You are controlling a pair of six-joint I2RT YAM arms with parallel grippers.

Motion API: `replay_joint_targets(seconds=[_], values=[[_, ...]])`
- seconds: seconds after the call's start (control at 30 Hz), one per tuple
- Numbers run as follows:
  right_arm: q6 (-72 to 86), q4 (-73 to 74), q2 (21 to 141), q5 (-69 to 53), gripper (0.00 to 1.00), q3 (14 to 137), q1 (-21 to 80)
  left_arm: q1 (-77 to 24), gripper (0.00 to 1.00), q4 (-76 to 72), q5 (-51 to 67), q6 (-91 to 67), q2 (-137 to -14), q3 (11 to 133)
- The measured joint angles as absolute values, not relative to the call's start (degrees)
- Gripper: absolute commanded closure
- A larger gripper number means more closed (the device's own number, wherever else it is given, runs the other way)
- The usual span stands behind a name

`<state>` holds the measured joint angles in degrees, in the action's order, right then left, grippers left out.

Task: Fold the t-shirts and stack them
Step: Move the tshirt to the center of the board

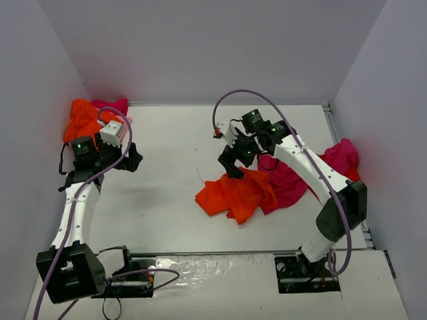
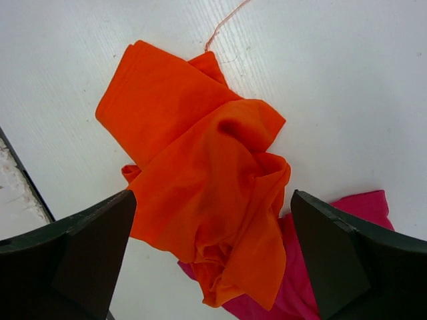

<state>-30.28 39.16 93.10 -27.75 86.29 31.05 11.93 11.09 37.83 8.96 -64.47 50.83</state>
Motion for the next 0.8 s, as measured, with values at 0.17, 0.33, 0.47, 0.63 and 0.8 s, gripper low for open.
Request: replay_joint_targets(seconds=[0.17,0.33,0.47,0.63,0.8], values=[[-30.01,38.22,92.32,-21.41,0.04,82.31,32.21,11.4,0.06,11.18,37.4,9.88,-64.47,50.83],[-27.71,35.96,88.9,-10.76,0.23,80.25,25.85,10.85,0.06,11.25,37.21,10.52,-64.47,50.81],[-25.56,34.1,86.64,-3.41,0.55,79.38,18.46,10.49,0.07,11.25,37.19,10.85,-64.47,50.81],[-23.66,34.17,84.58,2.78,0.9,74.53,16.51,10.12,0.06,11.25,37.17,11.42,-64.47,50.74],[-22.97,35.59,84.8,4.37,0.94,68.4,16.53,9.79,0.06,11.25,37.15,11.67,-64.47,50.74]])
